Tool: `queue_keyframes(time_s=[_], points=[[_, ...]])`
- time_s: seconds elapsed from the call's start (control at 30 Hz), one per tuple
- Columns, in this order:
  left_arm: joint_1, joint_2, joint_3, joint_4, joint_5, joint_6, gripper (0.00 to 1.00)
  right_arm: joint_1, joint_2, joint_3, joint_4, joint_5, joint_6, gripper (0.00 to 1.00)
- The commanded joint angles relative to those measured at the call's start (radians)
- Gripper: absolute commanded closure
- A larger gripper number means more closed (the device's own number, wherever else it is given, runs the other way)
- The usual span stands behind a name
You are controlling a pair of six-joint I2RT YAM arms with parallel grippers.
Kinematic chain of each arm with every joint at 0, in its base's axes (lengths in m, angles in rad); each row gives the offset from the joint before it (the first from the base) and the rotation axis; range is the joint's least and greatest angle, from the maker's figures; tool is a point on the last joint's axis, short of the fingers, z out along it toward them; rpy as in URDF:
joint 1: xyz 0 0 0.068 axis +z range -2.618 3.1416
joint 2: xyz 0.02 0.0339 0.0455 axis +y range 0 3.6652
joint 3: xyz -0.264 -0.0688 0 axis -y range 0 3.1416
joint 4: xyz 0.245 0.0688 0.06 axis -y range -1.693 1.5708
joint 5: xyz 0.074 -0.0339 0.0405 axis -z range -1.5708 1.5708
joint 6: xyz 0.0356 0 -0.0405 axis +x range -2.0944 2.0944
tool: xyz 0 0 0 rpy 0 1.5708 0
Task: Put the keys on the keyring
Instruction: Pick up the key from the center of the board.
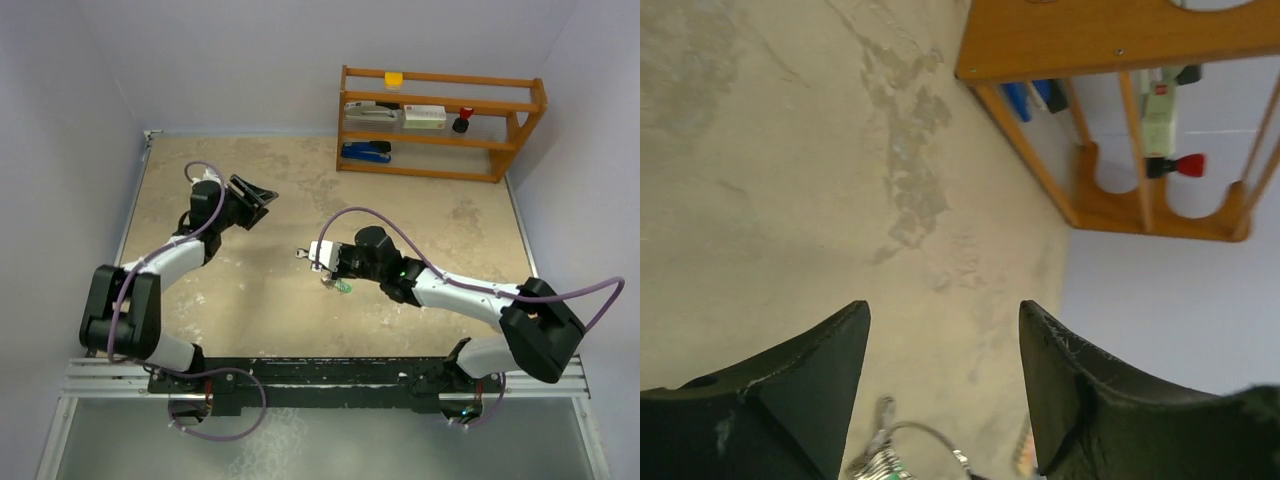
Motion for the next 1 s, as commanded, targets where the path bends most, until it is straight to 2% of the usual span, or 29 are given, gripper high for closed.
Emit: queue_keyframes(time_s=[0.0, 0.13, 0.27, 0.5, 0.97], points=[[-0.048, -0.113, 0.061, -0.419, -0.267, 0.412, 0.39, 0.004, -0.034, -0.002, 0.031, 0.012, 0.002, 1.0], [-0.175, -0.101, 0.093, -0.519, -0.471, 0.485, 0.35, 0.003, -0.031, -0.003, 0.031, 0.014, 0.0, 1.0], [-0.259, -0.053, 0.099, -0.521, -0.576, 0.49, 0.33, 0.004, -0.034, -0.003, 0.03, 0.015, -0.001, 1.0], [-0.348, 0.013, 0.121, -0.499, -0.655, 0.468, 0.33, 0.004, -0.034, -0.004, 0.032, 0.018, 0.004, 1.0], [-0.394, 0.118, 0.162, -0.449, -0.644, 0.441, 0.37, 0.003, -0.033, -0.006, 0.037, 0.02, 0.007, 1.0]])
